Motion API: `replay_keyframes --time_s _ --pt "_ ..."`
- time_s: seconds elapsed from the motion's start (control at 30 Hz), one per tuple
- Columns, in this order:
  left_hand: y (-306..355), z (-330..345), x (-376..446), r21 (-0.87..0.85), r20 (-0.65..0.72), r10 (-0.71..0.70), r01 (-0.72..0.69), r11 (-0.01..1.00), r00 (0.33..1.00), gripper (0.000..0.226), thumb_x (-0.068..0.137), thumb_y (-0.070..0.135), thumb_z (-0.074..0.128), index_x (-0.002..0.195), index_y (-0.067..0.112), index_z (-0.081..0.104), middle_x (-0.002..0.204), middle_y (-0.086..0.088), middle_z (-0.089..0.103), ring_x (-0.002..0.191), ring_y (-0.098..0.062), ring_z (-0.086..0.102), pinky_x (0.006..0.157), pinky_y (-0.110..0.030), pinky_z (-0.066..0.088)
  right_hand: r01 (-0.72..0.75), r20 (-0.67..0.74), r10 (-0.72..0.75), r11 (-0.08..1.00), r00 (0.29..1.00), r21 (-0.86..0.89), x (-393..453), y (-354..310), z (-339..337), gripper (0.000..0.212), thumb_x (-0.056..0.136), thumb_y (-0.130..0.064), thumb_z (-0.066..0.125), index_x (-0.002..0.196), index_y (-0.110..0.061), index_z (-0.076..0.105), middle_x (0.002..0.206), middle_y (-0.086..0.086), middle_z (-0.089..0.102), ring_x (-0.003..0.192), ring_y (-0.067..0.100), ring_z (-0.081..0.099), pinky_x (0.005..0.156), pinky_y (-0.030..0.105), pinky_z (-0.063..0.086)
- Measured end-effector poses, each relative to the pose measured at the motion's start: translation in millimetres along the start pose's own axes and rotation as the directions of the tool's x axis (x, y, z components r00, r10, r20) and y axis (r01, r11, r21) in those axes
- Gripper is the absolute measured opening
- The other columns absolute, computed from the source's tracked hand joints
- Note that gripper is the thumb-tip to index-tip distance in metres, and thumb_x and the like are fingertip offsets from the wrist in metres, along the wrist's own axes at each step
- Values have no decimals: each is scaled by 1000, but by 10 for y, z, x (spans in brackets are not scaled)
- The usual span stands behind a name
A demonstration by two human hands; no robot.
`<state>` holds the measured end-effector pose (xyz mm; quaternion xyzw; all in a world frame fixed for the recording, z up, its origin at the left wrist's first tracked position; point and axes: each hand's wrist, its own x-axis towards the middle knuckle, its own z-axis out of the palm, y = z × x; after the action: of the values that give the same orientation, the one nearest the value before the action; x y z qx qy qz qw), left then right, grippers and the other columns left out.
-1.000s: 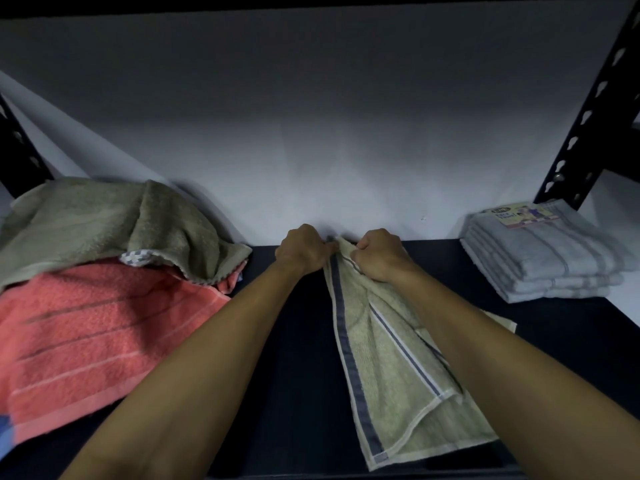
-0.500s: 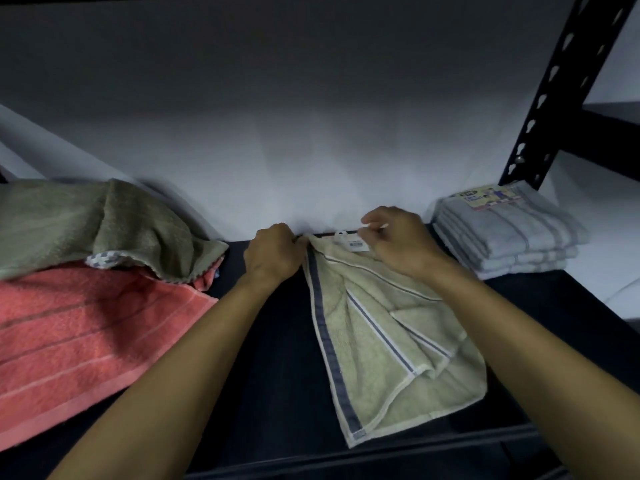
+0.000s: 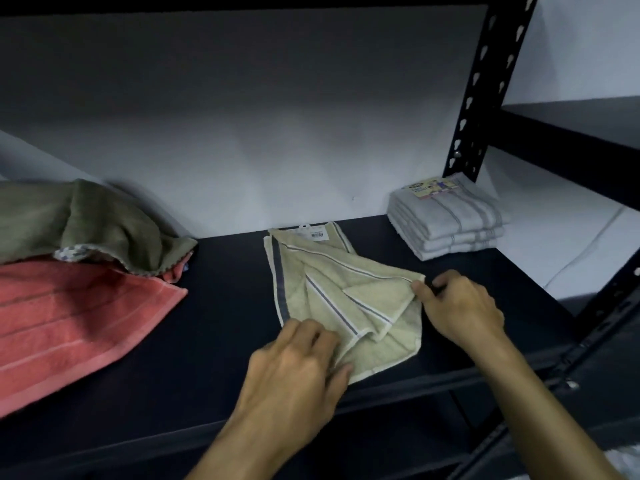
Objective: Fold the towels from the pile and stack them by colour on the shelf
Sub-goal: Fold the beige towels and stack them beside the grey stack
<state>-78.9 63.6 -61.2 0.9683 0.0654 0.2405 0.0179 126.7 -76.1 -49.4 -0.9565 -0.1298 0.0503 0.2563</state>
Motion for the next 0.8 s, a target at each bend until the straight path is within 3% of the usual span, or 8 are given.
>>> replay_keyframes --time_s 0.1,0.23,0.37,0.47,0.57,0.67,0.8 --pt "111 44 -131 27 -19 -20 21 999 1000 25 73 45 75 83 23 70 81 11 62 72 -9 61 44 -17 37 -16 3 15 999 1000 30 72 -63 12 51 93 -55 49 116 -11 60 115 9 62 103 30 58 72 33 39" --pt "150 82 -294 43 -16 -46 46 998 999 28 63 36 87 79 19 72 81 8 65 71 -12 64 44 -24 47 -104 82 96 990 992 96 210 -161 26 30 90 -43 60 91 -13 65 80 -4 57 67 14 50 57 26 35" --pt "91 113 -411 12 -11 -19 19 1000 1000 34 60 20 90 90 15 76 93 6 68 81 -11 66 51 -21 53 -99 99 84 982 992 161 261 -170 27 16 89 -27 60 80 -14 64 92 3 66 72 18 58 57 25 43" --pt "31 117 -468 -45 -5 4 -4 999 1000 41 60 9 89 98 15 76 100 7 69 89 -9 66 60 -19 56 18 -2 -19 950 1000 311 199 -190 -59 17 92 -33 59 93 -16 60 98 4 65 91 26 62 81 38 53" --pt "-1 101 -510 -103 26 -26 28 994 999 43 62 8 89 103 17 77 106 9 72 96 -7 69 67 -17 57 256 -178 -191 831 965 494 58 -301 -200 15 91 -36 64 97 -23 60 92 -2 66 90 22 64 84 46 53" --pt "-46 81 -568 -258 41 -135 141 956 990 34 75 13 84 107 22 74 118 16 67 92 3 67 76 -15 56 483 -279 -396 685 875 545 -222 -481 -311 5 88 -32 69 92 -30 65 88 -9 68 86 11 65 83 41 55" --pt "-103 68 -636 -333 37 -242 240 912 970 27 80 25 79 107 24 73 123 23 57 97 7 61 74 -21 58 647 -176 -673 555 719 523 -588 -644 -209 13 89 -25 67 101 -24 72 90 -14 67 82 4 64 79 32 56"
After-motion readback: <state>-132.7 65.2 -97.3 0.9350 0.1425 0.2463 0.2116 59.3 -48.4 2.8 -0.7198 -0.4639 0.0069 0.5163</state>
